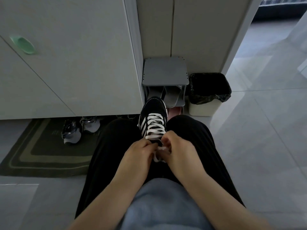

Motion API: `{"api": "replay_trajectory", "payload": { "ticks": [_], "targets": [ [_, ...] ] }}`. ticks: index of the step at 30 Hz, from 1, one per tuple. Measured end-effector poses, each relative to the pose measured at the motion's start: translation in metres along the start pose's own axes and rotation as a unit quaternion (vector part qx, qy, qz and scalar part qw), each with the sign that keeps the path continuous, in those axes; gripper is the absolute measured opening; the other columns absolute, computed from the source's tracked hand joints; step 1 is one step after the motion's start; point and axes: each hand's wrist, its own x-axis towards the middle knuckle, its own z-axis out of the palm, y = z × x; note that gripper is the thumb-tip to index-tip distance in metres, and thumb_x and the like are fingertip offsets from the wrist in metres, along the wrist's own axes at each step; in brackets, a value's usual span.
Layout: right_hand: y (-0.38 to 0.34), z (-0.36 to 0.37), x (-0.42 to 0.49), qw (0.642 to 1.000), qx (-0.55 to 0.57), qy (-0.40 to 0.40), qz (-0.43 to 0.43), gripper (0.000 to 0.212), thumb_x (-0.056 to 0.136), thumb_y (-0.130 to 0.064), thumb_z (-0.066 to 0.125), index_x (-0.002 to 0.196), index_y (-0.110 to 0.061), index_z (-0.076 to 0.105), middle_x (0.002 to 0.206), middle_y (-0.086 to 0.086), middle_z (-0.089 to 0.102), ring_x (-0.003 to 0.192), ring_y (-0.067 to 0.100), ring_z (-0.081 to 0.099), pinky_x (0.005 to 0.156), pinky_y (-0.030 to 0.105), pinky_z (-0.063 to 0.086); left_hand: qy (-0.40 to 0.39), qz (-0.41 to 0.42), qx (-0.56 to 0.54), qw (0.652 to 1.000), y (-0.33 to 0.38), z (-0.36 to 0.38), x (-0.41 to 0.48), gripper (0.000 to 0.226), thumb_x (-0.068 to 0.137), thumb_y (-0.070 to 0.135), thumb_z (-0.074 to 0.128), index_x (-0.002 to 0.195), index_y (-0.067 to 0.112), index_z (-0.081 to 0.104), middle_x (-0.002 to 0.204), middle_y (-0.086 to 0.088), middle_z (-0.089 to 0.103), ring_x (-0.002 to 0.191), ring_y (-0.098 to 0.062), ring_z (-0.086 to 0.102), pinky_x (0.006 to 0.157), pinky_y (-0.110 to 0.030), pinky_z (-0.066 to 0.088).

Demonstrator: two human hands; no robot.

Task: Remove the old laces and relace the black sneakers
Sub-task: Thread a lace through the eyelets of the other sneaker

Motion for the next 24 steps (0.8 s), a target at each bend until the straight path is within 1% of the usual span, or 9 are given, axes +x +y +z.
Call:
{"api": "replay_trajectory", "payload": {
  "ticks": [2, 5, 8, 11, 13, 15, 19, 22, 24],
  "targets": [
    [0.0, 0.007, -0.002, 0.999, -0.023, -0.004, -0.028, 0.009, 0.083, -0.018, 0.065, 0.088, -0.012, 0.061, 0.082, -0.007, 0.055, 0.073, 0.007, 0.053, 0.063, 0.014, 0.039, 0.023, -0.026, -0.038, 0.999, -0.001, -0.005, -0.008, 0.031, 0.086, 0.013, 0.052, 0.114, 0.016, 0.065, 0.102, 0.005, 0.065, 0.09, -0.006, 0.062, 0.081, -0.007, 0.042],
    [0.004, 0.011, -0.001, 0.998, 0.006, -0.033, -0.058, 0.012, 0.087, -0.018, 0.063, 0.081, -0.01, 0.07, 0.084, -0.001, 0.064, 0.077, 0.009, 0.059, 0.071, 0.02, 0.046, 0.036, -0.069, -0.108, 0.991, 0.0, -0.01, -0.018, 0.039, 0.084, 0.01, 0.062, 0.118, 0.028, 0.058, 0.103, 0.022, 0.059, 0.093, 0.009, 0.057, 0.08, 0.001, 0.038],
    [0.007, 0.003, -0.002, 0.991, 0.053, -0.061, -0.103, 0.015, 0.088, -0.019, 0.061, 0.099, -0.014, 0.071, 0.096, -0.003, 0.068, 0.092, 0.006, 0.059, 0.08, 0.014, 0.046, 0.065, -0.064, -0.15, 0.985, 0.004, -0.01, -0.021, 0.038, 0.078, 0.012, 0.069, 0.109, 0.032, 0.06, 0.096, 0.024, 0.061, 0.094, 0.01, 0.058, 0.078, -0.001, 0.042],
    [0.017, -0.008, -0.011, 0.992, 0.03, -0.049, -0.114, 0.031, 0.09, -0.016, 0.058, 0.121, -0.013, 0.064, 0.123, -0.002, 0.062, 0.114, -0.004, 0.047, 0.096, 0.003, 0.034, 0.064, -0.065, -0.155, 0.984, 0.004, -0.007, -0.021, 0.04, 0.074, 0.021, 0.076, 0.111, 0.03, 0.062, 0.098, 0.026, 0.059, 0.098, 0.01, 0.057, 0.081, -0.002, 0.042],
    [0.024, -0.012, -0.018, 0.992, -0.015, -0.017, -0.125, 0.033, 0.09, -0.017, 0.055, 0.122, -0.014, 0.062, 0.12, -0.001, 0.06, 0.106, -0.001, 0.052, 0.091, 0.002, 0.037, 0.061, -0.06, -0.155, 0.984, 0.004, -0.004, -0.019, 0.038, 0.074, 0.021, 0.075, 0.11, 0.026, 0.065, 0.094, 0.029, 0.058, 0.097, 0.011, 0.057, 0.08, -0.003, 0.042],
    [0.027, -0.013, -0.024, 0.989, -0.046, 0.002, -0.138, 0.032, 0.089, -0.023, 0.052, 0.117, -0.013, 0.066, 0.104, 0.0, 0.059, 0.087, 0.004, 0.054, 0.078, 0.005, 0.042, 0.062, -0.062, -0.156, 0.984, 0.006, -0.002, -0.015, 0.036, 0.074, 0.016, 0.076, 0.107, 0.024, 0.066, 0.086, 0.031, 0.056, 0.093, 0.014, 0.056, 0.077, -0.002, 0.043],
    [0.019, -0.009, -0.021, 0.993, -0.022, 0.018, -0.111, 0.034, 0.087, -0.028, 0.049, 0.108, -0.012, 0.07, 0.09, -0.002, 0.063, 0.083, 0.005, 0.055, 0.073, 0.006, 0.044, 0.064, -0.049, -0.156, 0.984, 0.007, 0.002, -0.01, 0.034, 0.077, 0.008, 0.073, 0.1, 0.031, 0.063, 0.086, 0.032, 0.06, 0.09, 0.015, 0.057, 0.074, -0.001, 0.043],
    [0.01, -0.004, -0.011, 0.995, -0.001, -0.016, -0.095, 0.029, 0.088, -0.036, 0.05, 0.099, -0.019, 0.071, 0.085, -0.004, 0.067, 0.078, 0.008, 0.061, 0.069, 0.018, 0.049, 0.065, -0.035, -0.145, 0.987, 0.003, 0.003, -0.01, 0.031, 0.079, 0.005, 0.069, 0.102, 0.025, 0.066, 0.092, 0.024, 0.06, 0.093, 0.008, 0.058, 0.078, -0.004, 0.044],
    [0.009, -0.001, -0.003, 0.996, -0.028, -0.03, -0.076, 0.015, 0.086, -0.031, 0.061, 0.094, -0.019, 0.067, 0.086, -0.005, 0.069, 0.077, 0.01, 0.064, 0.07, 0.029, 0.052, 0.07, -0.038, -0.147, 0.986, 0.002, 0.002, -0.01, 0.03, 0.079, 0.003, 0.069, 0.103, 0.02, 0.066, 0.094, 0.019, 0.06, 0.093, 0.006, 0.058, 0.077, -0.004, 0.044]
  ]
}}
